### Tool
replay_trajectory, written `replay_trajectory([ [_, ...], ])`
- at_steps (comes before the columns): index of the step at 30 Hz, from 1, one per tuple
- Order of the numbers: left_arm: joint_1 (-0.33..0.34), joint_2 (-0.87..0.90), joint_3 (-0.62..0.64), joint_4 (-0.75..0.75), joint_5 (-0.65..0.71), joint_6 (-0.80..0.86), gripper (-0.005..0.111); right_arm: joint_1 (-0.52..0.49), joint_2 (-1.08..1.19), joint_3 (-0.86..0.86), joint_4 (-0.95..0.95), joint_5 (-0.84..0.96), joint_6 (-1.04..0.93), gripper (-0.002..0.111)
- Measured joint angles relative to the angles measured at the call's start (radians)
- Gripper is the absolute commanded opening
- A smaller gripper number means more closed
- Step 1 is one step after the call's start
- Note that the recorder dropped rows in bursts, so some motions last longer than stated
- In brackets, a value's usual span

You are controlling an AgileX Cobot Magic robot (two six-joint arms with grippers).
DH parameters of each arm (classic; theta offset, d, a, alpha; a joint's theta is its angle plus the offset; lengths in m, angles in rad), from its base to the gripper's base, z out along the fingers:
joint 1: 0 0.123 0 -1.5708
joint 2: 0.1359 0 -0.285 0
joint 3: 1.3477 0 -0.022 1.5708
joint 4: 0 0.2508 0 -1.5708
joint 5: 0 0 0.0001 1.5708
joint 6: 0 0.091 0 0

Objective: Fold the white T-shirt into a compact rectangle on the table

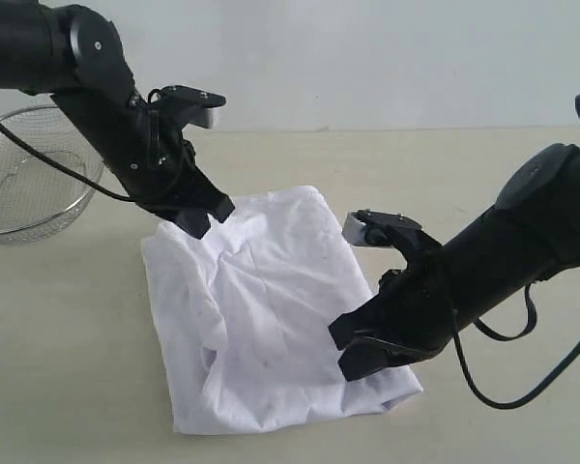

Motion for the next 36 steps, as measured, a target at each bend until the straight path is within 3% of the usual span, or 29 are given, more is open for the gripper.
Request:
replay_trajectory([
  [5,0.012,-0.052,0.082,0.002,-0.001,-0.029,0.005,0.0,0.0,0.0,0.011,-0.02,-0.021,0.0],
  [11,0.053,-0.17,0.29,-0.042,-0.178,-0.099,0.005,0.0,0.0,0.0,0.017,-0.055,-0.038,0.0],
  [16,0.078,-0.203,0.452,-0.249,-0.462,-0.075,0.005,0.0,0.0,0.0,0.019,-0.069,-0.056,0.0],
  [21,0.078,-0.203,0.48,-0.57,-0.588,0.106,0.005,0.0,0.0,-0.027,0.019,-0.059,-0.08,0.0],
  [27,0.128,-0.212,0.523,-0.756,-0.571,0.259,0.005,0.0,0.0,-0.066,0.019,-0.033,-0.104,0.0],
  [33,0.21,-0.212,0.6,-0.953,-0.546,0.375,0.005,0.0,0.0,-0.068,0.015,-0.095,-0.108,0.0],
  [36,0.217,-0.212,0.602,-1.02,-0.535,0.494,0.005,0.0,0.0,-0.068,0.011,-0.14,-0.118,0.0],
])
